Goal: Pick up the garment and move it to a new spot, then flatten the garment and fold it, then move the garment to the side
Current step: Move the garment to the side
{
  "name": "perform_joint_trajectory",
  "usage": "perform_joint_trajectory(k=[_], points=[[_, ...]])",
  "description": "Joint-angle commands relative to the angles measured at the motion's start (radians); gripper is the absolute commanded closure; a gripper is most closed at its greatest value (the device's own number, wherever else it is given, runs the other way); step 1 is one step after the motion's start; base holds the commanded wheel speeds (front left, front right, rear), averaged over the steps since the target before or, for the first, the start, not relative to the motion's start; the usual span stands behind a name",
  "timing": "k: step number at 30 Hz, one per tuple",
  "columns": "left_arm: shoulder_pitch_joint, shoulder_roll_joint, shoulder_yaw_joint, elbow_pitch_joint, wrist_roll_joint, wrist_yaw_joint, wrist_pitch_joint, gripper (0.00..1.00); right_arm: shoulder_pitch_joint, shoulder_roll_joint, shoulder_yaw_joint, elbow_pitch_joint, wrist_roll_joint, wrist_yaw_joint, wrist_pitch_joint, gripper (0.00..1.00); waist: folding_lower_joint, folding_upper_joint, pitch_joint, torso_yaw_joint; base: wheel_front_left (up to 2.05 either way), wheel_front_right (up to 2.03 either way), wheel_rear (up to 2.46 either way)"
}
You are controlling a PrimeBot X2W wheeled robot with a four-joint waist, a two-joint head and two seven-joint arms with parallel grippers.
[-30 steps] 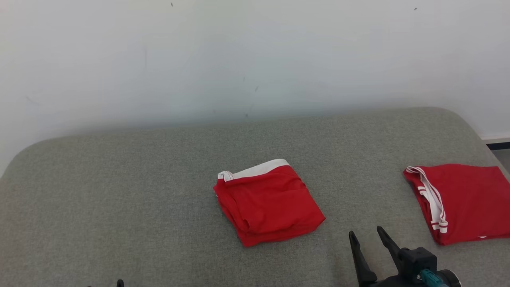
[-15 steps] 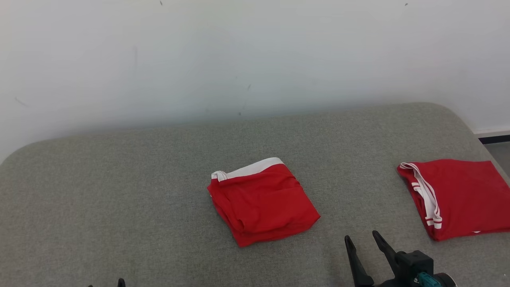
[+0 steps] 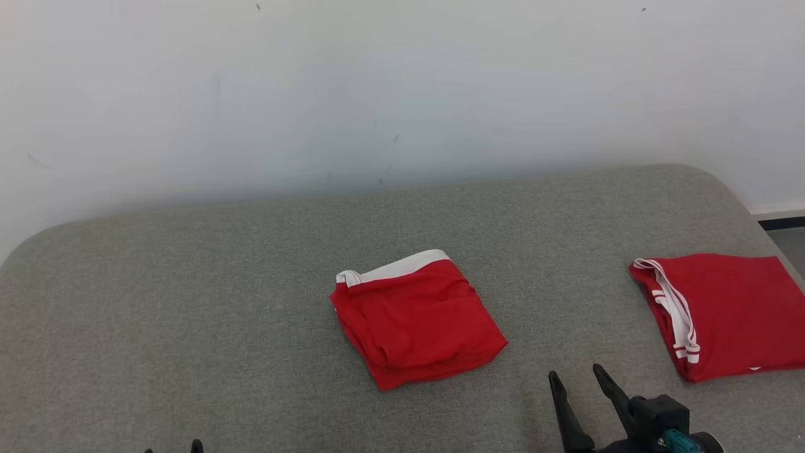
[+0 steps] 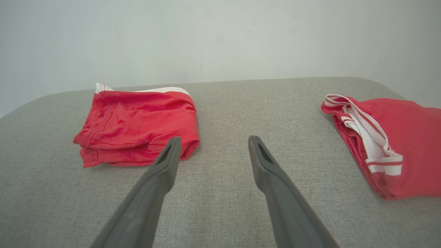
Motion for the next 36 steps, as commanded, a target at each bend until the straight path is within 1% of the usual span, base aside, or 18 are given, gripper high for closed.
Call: perform_joint_trajectory(k=[1, 7, 9, 12, 15, 17, 21, 24, 26, 31, 32, 36], points=[[-0.002, 0.004, -0.001, 0.000, -0.009, 0.001, -0.003, 0.00, 0.006, 0.000, -0.001, -0.005, 0.000, -0.003, -0.001, 0.00, 0.0000, 0.0000, 0.000, 0.001, 0.00, 0.00, 0.00], [-0.002, 0.005, -0.006, 0.000, -0.011, 0.001, -0.003, 0.00, -0.006, 0.000, 0.001, -0.009, -0.015, -0.003, 0.012, 0.00, 0.0000, 0.0000, 0.001, 0.007, 0.00, 0.00, 0.00], [-0.004, 0.005, -0.007, -0.002, -0.011, 0.001, -0.003, 0.00, -0.033, 0.000, 0.006, -0.019, -0.029, -0.003, 0.020, 0.00, 0.0000, 0.0000, 0.004, 0.010, 0.00, 0.00, 0.00], [-0.012, 0.004, -0.011, -0.006, -0.012, 0.001, -0.003, 0.00, -0.097, -0.013, 0.017, -0.015, -0.014, -0.003, 0.062, 0.00, 0.0000, 0.0000, 0.013, 0.016, 0.00, 0.00, 0.00], [-0.023, 0.003, -0.020, -0.012, -0.010, 0.001, -0.003, 0.00, -0.201, -0.042, 0.036, 0.012, 0.006, -0.003, 0.147, 0.00, 0.0000, 0.0000, 0.028, 0.026, 0.00, 0.00, 0.00], [-0.025, 0.003, -0.032, -0.014, -0.008, 0.001, -0.003, 0.00, -0.274, -0.046, 0.044, 0.048, 0.034, -0.003, 0.221, 0.00, 0.0000, 0.0000, 0.039, 0.038, 0.00, 0.00, 0.00], [-0.037, 0.001, -0.059, -0.018, -0.012, 0.001, -0.003, 0.00, -0.419, -0.055, 0.048, 0.158, 0.114, -0.003, 0.401, 0.00, 0.0000, 0.0000, 0.071, 0.078, 0.00, 0.00, 0.00], [-0.048, 0.000, -0.079, -0.017, -0.012, 0.001, -0.003, 0.00, -0.515, -0.063, 0.010, 0.247, 0.157, -0.003, 0.510, 0.00, 0.0000, 0.0000, 0.107, 0.117, 0.00, 0.00, 0.00], [-0.055, -0.002, -0.086, -0.017, -0.013, 0.001, -0.003, 0.00, -0.564, -0.057, -0.021, 0.305, 0.168, -0.003, 0.570, 0.00, 0.0000, 0.0000, 0.130, 0.144, 0.00, 0.00, 0.00], [-0.074, -0.007, -0.105, -0.032, -0.017, 0.001, -0.003, 0.00, -0.656, -0.064, -0.077, 0.407, 0.156, -0.003, 0.660, 0.00, 0.0000, 0.0000, 0.183, 0.207, 0.00, 0.00, 0.00], [-0.074, -0.007, -0.105, -0.032, -0.017, 0.001, -0.003, 0.00, -0.656, -0.064, -0.077, 0.407, 0.156, -0.003, 0.660, 0.00, 0.0000, 0.0000, 0.183, 0.207, 0.00, 0.00, 0.00], [-0.088, -0.010, -0.117, -0.042, -0.018, 0.001, -0.003, 0.00, -0.700, -0.070, -0.113, 0.475, 0.114, -0.003, 0.707, 0.00, 0.0000, 0.0000, 0.221, 0.240, 0.00, 0.00, 0.00]])
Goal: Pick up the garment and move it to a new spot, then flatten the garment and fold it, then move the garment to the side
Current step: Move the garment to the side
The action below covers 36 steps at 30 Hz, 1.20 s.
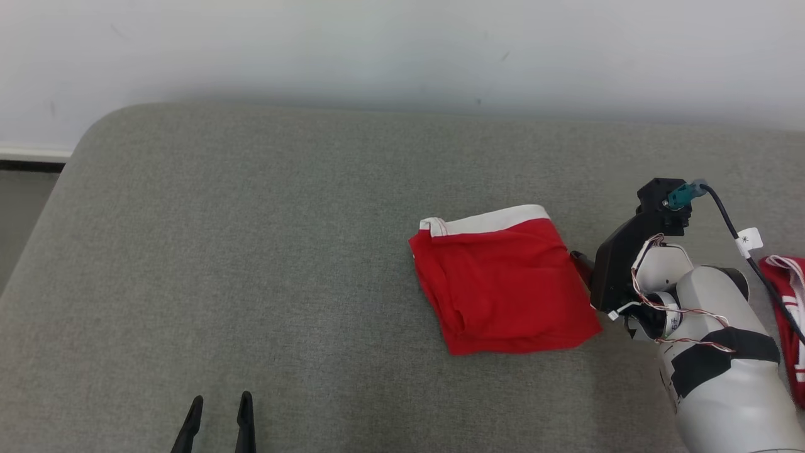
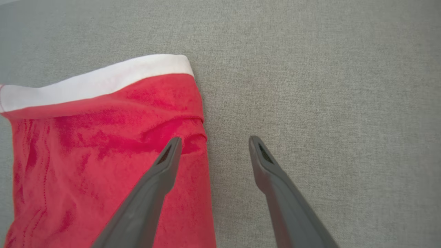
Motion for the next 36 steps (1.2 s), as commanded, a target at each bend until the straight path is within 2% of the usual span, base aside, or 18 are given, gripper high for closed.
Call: perform_joint_trajectory(k=[1, 10, 17, 18, 19, 20, 21, 27, 36], points=[[-0.018, -0.004, -0.004, -0.005, -0.012, 0.001, -0.003, 0.00, -0.017, -0.004, -0.009, 0.016, -0.018, -0.003, 0.011, 0.00, -0.0002, -0.0001, 0.066, 0.062, 0.00, 0.00, 0.00], [-0.053, -0.008, -0.024, 0.000, -0.017, 0.001, -0.003, 0.00, -0.034, 0.021, -0.052, 0.105, -0.077, -0.003, 0.052, 0.00, -0.0002, -0.0001, 0.124, 0.095, 0.00, 0.00, 0.00], [-0.056, -0.009, -0.020, 0.008, -0.016, 0.001, -0.003, 0.00, 0.025, 0.062, 0.046, 0.157, -0.046, 0.003, 0.158, 0.00, -0.0002, -0.0001, 0.117, 0.084, 0.00, 0.00, 0.00], [-0.054, -0.009, -0.021, 0.009, -0.018, 0.001, -0.003, 0.00, 0.031, 0.062, 0.064, 0.154, -0.036, 0.003, 0.172, 0.44, -0.0002, -0.0001, 0.114, 0.081, 0.00, 0.00, 0.00], [-0.053, -0.009, -0.022, 0.008, -0.022, 0.001, -0.003, 0.00, 0.034, 0.057, 0.079, 0.144, -0.026, 0.003, 0.175, 0.61, -0.0002, -0.0001, 0.111, 0.076, 0.00, 0.00, 0.00], [-0.051, -0.009, -0.023, 0.008, -0.025, 0.001, -0.003, 0.00, 0.033, 0.048, 0.095, 0.130, -0.020, 0.003, 0.176, 0.87, -0.0002, -0.0001, 0.109, 0.072, 0.00, 0.00, 0.00], [-0.050, -0.009, -0.024, 0.007, -0.027, 0.001, -0.003, 0.00, 0.030, 0.034, 0.113, 0.117, -0.018, 0.003, 0.170, 1.00, -0.0002, -0.0001, 0.106, 0.068, 0.00, 0.00, 0.00], [-0.046, -0.009, -0.023, -0.005, -0.042, 0.001, -0.003, 0.00, -0.023, -0.040, 0.203, 0.027, -0.025, -0.003, 0.116, 1.00, -0.0002, -0.0001, 0.106, 0.025, 0.00, 0.00, 0.00], [-0.070, -0.009, -0.015, -0.043, -0.078, 0.001, -0.003, 0.00, -0.115, -0.153, 0.412, -0.148, 0.041, -0.003, 0.177, 1.00, -0.0002, -0.0001, 0.114, -0.107, 0.00, 0.00, 0.00]])
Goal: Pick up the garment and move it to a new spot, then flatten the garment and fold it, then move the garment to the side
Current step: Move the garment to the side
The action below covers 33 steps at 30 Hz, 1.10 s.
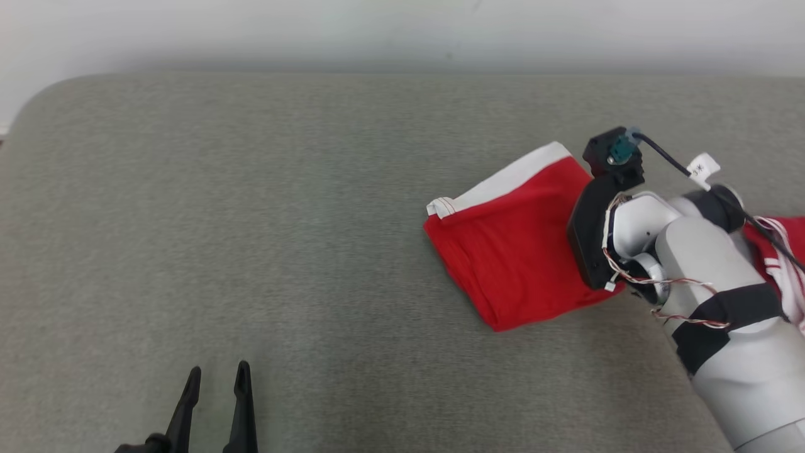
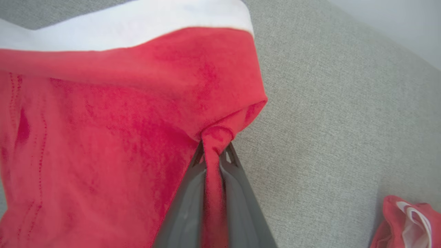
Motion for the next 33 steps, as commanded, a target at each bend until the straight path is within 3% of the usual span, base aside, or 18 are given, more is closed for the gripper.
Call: perform_joint_trajectory(k=[1, 8, 16, 26, 33], points=[[-0.018, -0.001, 0.001, -0.011, -0.015, 0.002, -0.003, 0.00, -0.017, -0.026, 0.039, -0.039, 0.025, -0.003, 0.016, 1.00, -0.0001, -0.0002, 0.005, -0.082, 0.00, 0.00, 0.00], [-0.035, -0.001, -0.004, -0.024, -0.020, 0.010, -0.003, 0.00, -0.030, -0.113, 0.124, -0.168, 0.094, -0.003, 0.064, 1.00, -0.0001, -0.0002, 0.016, -0.185, 0.00, 0.00, 0.00], [-0.054, -0.001, 0.007, -0.035, 0.005, 0.013, -0.003, 0.00, -0.024, -0.169, 0.122, -0.249, 0.123, -0.003, 0.067, 1.00, -0.0001, -0.0002, 0.045, -0.290, 0.00, 0.00, 0.00], [-0.076, 0.000, 0.014, -0.041, 0.028, 0.006, -0.003, 0.00, -0.005, -0.224, 0.075, -0.250, 0.106, -0.003, 0.023, 1.00, -0.0001, -0.0002, 0.077, -0.356, 0.00, 0.00, 0.00], [-0.083, 0.000, 0.004, -0.045, 0.050, 0.000, -0.003, 0.00, -0.011, -0.274, 0.027, -0.180, 0.050, -0.003, -0.050, 1.00, -0.0001, -0.0002, 0.106, -0.364, 0.00, 0.00, 0.00]])
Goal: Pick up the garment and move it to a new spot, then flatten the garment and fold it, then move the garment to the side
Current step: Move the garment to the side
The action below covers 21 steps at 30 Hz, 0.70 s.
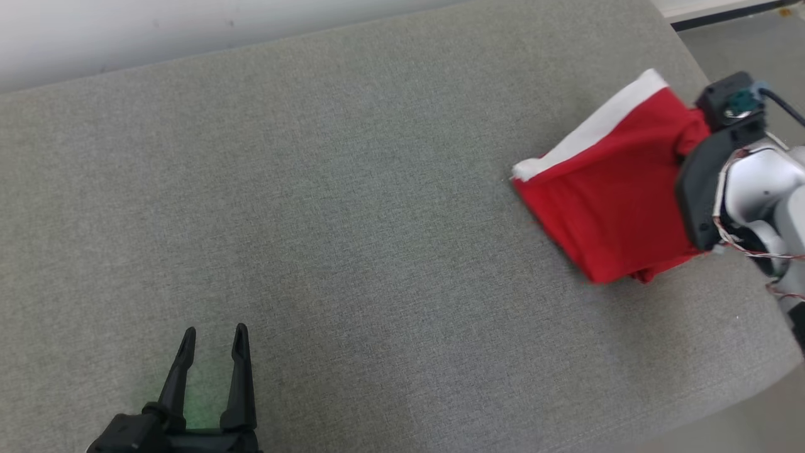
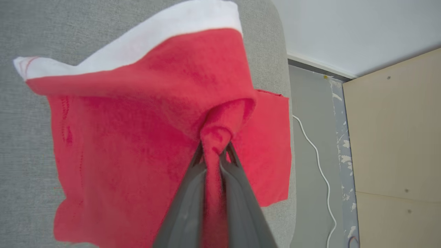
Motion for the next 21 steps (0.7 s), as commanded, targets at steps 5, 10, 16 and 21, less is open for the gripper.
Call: perform_joint_trajectory(k=[5, 10, 16, 21], points=[[-0.016, 0.008, 0.001, -0.005, 0.031, -0.005, -0.003, 0.00, 0.014, -0.042, -0.059, 0.084, -0.062, -0.003, -0.074, 1.00, 0.0000, -0.0001, 0.035, 0.016, 0.00, 0.00, 0.00], [-0.020, 0.027, -0.013, -0.015, 0.041, -0.006, -0.003, 0.00, 0.029, -0.035, -0.162, 0.172, -0.118, -0.003, -0.158, 1.00, 0.0000, -0.0001, 0.060, 0.048, 0.00, 0.00, 0.00], [-0.021, 0.048, -0.020, -0.027, 0.044, -0.005, -0.003, 0.00, 0.044, -0.012, -0.287, 0.260, -0.209, -0.003, -0.212, 1.00, 0.0000, -0.0001, 0.083, 0.075, 0.00, 0.00, 0.00], [-0.014, 0.060, -0.024, -0.035, 0.043, -0.005, -0.003, 0.00, 0.060, 0.025, -0.412, 0.311, -0.295, -0.003, -0.258, 0.75, 0.0000, -0.0001, 0.089, 0.090, 0.00, 0.00, 0.00]])
